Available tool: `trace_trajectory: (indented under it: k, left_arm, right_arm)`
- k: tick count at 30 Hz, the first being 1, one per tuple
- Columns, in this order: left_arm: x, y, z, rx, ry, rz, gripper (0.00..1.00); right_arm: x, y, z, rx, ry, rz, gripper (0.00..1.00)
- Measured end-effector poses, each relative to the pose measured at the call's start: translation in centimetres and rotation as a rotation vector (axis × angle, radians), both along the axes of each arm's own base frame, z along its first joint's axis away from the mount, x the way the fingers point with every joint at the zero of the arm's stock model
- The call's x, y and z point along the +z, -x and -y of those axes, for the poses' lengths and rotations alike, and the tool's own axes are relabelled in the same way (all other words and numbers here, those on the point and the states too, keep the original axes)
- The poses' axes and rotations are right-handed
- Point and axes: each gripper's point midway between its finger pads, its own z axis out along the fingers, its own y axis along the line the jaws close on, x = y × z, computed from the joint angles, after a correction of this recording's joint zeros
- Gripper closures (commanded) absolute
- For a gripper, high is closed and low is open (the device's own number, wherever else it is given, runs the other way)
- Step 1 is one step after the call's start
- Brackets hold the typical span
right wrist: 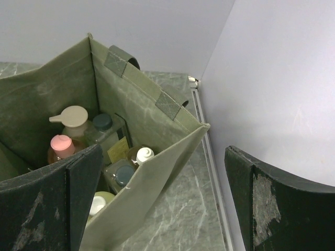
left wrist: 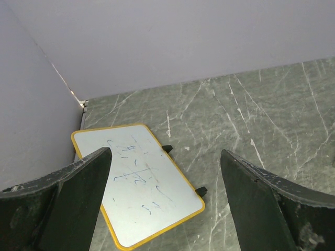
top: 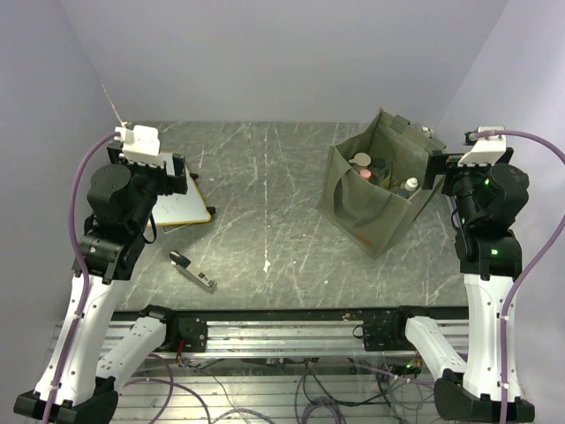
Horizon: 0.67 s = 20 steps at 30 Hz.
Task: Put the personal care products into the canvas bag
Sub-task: Reset both arms
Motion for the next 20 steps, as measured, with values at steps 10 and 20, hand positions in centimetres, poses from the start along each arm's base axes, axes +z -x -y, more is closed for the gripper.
trace_trajectory:
  k: [10,20]
  left_arm:
    - [-0.06,-0.08,-0.01,0.003,0.007,-0.003,0.04]
    - [-0.08,-0.08,-0.05,0.005,0.009,-0.003,0.04]
  right_arm:
    - [-0.02,0.02,0.16,-0.008,0.001,-0.001,0.0]
    - [-0.02,0.02,0.18,-0.009,0.001,-0.001,0.0]
